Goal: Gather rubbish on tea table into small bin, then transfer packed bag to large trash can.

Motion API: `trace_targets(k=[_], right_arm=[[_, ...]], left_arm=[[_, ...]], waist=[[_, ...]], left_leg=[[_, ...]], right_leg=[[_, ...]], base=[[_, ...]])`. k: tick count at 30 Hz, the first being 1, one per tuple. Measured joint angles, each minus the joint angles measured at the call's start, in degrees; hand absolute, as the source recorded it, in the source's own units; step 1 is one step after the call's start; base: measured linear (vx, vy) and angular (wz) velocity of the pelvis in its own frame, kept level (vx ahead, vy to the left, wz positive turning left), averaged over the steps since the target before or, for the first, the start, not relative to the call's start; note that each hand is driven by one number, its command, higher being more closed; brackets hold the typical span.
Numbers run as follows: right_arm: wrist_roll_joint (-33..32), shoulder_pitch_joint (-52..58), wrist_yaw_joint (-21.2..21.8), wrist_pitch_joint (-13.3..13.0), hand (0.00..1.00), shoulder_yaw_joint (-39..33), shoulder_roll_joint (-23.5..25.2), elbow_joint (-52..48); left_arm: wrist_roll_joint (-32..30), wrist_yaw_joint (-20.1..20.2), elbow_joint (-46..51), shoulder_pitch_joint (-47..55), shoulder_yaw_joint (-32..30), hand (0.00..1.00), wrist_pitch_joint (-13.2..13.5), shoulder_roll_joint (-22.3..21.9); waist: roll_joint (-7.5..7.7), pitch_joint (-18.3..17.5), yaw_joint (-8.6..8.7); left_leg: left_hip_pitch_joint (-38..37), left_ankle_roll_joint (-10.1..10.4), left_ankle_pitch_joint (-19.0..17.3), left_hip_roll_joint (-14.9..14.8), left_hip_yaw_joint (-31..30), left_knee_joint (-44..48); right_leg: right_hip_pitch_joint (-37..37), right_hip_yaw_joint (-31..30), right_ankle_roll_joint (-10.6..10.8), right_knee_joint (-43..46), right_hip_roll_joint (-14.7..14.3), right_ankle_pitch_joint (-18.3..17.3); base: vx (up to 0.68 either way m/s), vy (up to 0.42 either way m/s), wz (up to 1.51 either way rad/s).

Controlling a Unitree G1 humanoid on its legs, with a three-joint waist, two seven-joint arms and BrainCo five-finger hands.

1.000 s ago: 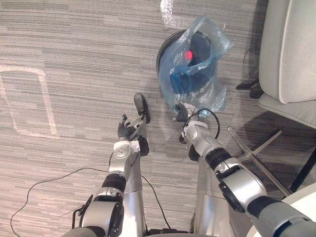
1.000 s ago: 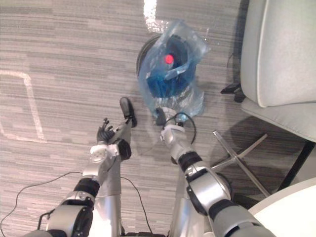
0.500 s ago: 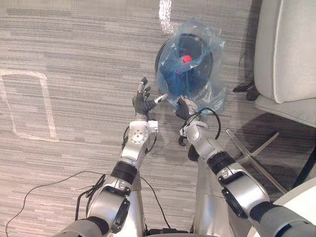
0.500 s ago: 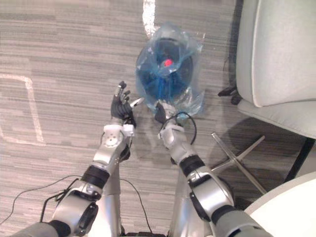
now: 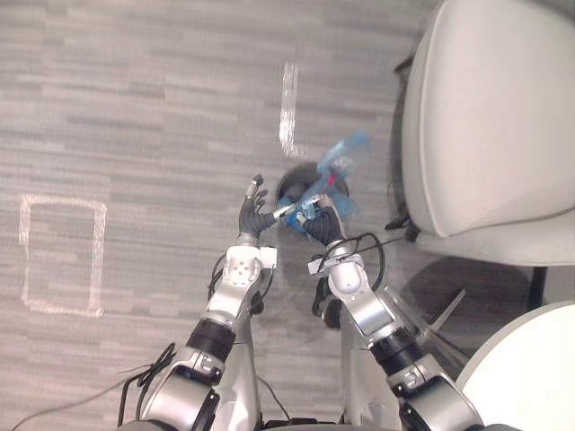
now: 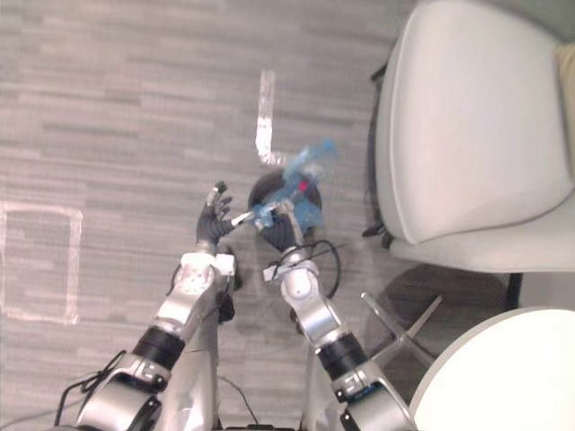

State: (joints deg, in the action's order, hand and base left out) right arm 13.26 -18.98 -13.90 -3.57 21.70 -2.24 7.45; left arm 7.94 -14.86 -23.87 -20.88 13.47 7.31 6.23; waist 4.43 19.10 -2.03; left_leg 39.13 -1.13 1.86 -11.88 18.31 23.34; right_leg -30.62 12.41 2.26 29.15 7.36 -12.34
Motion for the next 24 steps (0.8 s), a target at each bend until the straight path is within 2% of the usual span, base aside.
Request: trace_targets(k=[6, 7, 11, 16, 20, 24], right_arm=[[-2.1, 1.5, 3.5, -0.6, 1.00, 0.5, -0.2, 2.1], [-2.1, 1.4, 4.4, -0.6, 1.00, 0.5, -0.2, 3.4], [-2.1, 1.7, 6.0, -0.6, 1.00, 0.4, -1.6, 5.0], [-3.3, 4.2, 8.3, -0.6, 1.00, 0.6, -2.5, 5.0], [-5.1, 4.6, 10.3, -0.6, 1.00, 1.0, -3.4, 4.7], [-7.1, 6.8, 12.0, -0.6, 1.00, 1.2, -5.5, 4.0]], left_arm=[[-0.1, 1.9, -8.8, 4.6, -0.4, 0.00, -1.0, 1.1], [-0.6, 2.8, -11.2, 6.4, -1.1, 0.00, -1.7, 1.9], [-1.2, 3.0, -12.9, 8.5, -1.7, 0.00, -2.8, 2.1], [-1.7, 3.9, -12.7, 10.8, -1.7, 0.00, -3.0, 2.0], [-1.4, 4.0, -3.9, 12.6, -1.9, 0.00, -3.0, 2.2], [1.2, 4.0, 8.9, 12.9, -1.8, 0.00, -2.4, 2.3]], waist=[[1.00, -5.3, 1.16], [1.04, -5.7, 1.36], [1.01, -6.9, 1.63], [0.99, -9.9, 1.96], [0.38, -11.7, 2.09], [-0.04, -13.7, 2.09]], left_leg=[[-9.4, 0.9, 0.6, 1.4, 1.3, -6.9], [-12.2, 1.0, 0.8, 1.6, 1.5, -8.1], [-15.9, 1.5, 1.3, 2.5, 1.5, -10.6], [-22.9, 2.1, 5.2, 5.0, 2.3, -20.5], [-28.7, 2.5, 9.0, 6.2, 2.8, -29.3], [-29.4, 2.6, 9.0, 6.5, 2.3, -29.3]], right_leg=[[9.9, -0.9, 0.8, -10.5, -1.2, 3.1], [13.1, -1.5, 0.9, -13.8, -1.7, 4.6], [17.4, -2.3, 1.0, -18.3, -2.2, 6.5], [20.8, -3.2, 1.1, -21.5, -1.7, 6.9], [22.9, -4.0, 1.1, -23.1, -2.2, 7.3], [24.3, -4.1, 1.2, -24.4, -2.3, 8.1]], base=[[0.12, 0.017, -0.08], [0.14, 0.003, -0.25], [0.09, 0.000, -0.13], [0.01, -0.001, -0.07], [0.02, 0.016, -0.13], [0.08, 0.009, -0.02]])
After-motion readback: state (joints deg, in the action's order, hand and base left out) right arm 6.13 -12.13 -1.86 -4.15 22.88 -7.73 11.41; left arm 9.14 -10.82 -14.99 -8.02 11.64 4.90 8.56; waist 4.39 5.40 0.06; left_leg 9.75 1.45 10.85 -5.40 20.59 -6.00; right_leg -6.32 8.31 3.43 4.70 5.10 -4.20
